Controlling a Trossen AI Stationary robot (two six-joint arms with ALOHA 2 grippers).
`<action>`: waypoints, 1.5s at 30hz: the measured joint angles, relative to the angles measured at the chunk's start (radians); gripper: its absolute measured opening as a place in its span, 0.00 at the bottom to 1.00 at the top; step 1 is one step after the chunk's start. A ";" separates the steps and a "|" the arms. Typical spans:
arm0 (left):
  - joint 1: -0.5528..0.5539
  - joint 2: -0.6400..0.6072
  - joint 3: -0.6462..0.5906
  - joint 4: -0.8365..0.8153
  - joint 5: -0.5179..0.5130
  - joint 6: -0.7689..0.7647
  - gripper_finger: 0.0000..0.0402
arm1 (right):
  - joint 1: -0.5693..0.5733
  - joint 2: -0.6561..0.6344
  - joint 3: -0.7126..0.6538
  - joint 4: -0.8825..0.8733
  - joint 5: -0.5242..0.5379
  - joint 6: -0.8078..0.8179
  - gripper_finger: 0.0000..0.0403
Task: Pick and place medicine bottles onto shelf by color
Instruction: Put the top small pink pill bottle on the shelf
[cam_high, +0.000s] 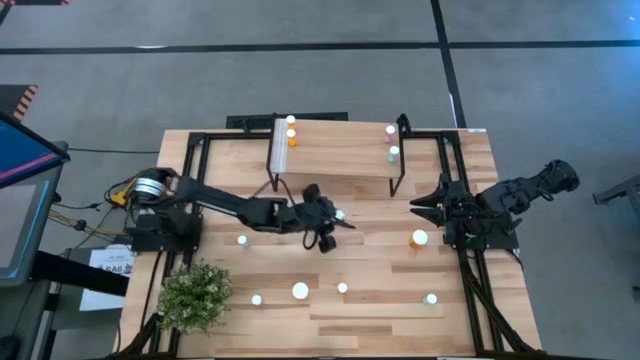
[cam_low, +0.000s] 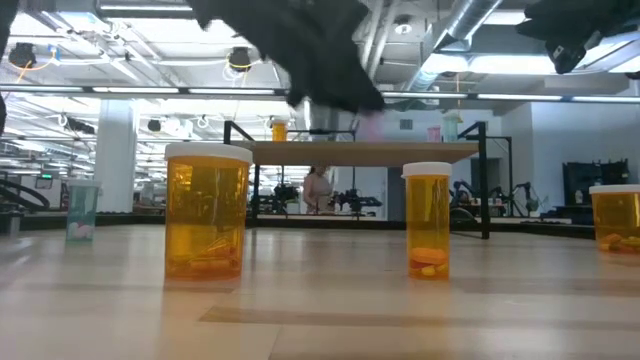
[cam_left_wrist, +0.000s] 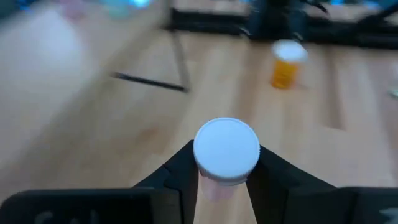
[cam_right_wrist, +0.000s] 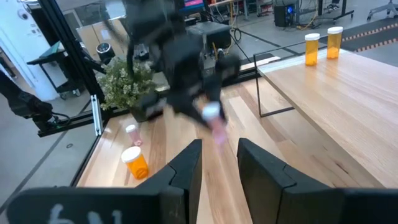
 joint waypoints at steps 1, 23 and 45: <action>0.005 -0.032 0.000 -0.026 -0.031 0.000 0.25 | 0.000 0.000 0.000 0.001 0.000 0.000 0.31; 0.291 -0.256 0.000 -0.440 -0.214 -0.152 0.25 | 0.000 0.000 0.000 0.005 0.000 0.000 0.31; 0.341 -0.267 -0.109 -0.320 -0.220 -0.148 0.25 | 0.000 0.000 0.000 -0.004 0.000 0.002 0.31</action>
